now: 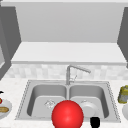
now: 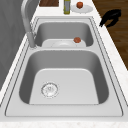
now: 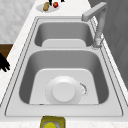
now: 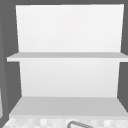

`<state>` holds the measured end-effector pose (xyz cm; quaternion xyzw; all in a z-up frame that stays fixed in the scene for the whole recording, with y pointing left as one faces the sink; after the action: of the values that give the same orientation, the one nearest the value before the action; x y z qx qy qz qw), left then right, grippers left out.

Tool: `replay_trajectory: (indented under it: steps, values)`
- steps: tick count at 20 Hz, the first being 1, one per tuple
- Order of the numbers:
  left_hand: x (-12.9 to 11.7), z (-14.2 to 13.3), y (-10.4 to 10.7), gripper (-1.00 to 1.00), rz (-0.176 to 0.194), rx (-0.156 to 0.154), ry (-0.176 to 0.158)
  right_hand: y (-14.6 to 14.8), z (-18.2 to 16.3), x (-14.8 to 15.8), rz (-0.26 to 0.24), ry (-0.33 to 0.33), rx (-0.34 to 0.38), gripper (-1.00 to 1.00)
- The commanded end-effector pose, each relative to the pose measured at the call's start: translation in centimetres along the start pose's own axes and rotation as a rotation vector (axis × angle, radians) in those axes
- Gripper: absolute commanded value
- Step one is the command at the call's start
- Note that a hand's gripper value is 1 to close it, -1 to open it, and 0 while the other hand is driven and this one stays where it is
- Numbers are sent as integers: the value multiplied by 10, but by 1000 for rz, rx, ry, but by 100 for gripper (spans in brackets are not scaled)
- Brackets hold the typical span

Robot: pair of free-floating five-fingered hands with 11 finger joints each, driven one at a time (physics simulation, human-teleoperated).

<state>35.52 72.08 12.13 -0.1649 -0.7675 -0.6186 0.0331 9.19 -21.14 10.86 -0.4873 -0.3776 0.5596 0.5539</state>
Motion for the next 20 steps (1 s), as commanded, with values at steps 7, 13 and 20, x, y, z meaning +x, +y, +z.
replay_trajectory:
  steps: [7,13,20]
  values:
    - [4,-47,32,-100,15,-27,6,0,0,0,0,0,0,0]
    - [5,-84,46,-100,15,-40,12,0,0,0,0,0,0,0]
    - [7,-127,50,-100,8,-43,29,0,0,0,0,0,0,0]
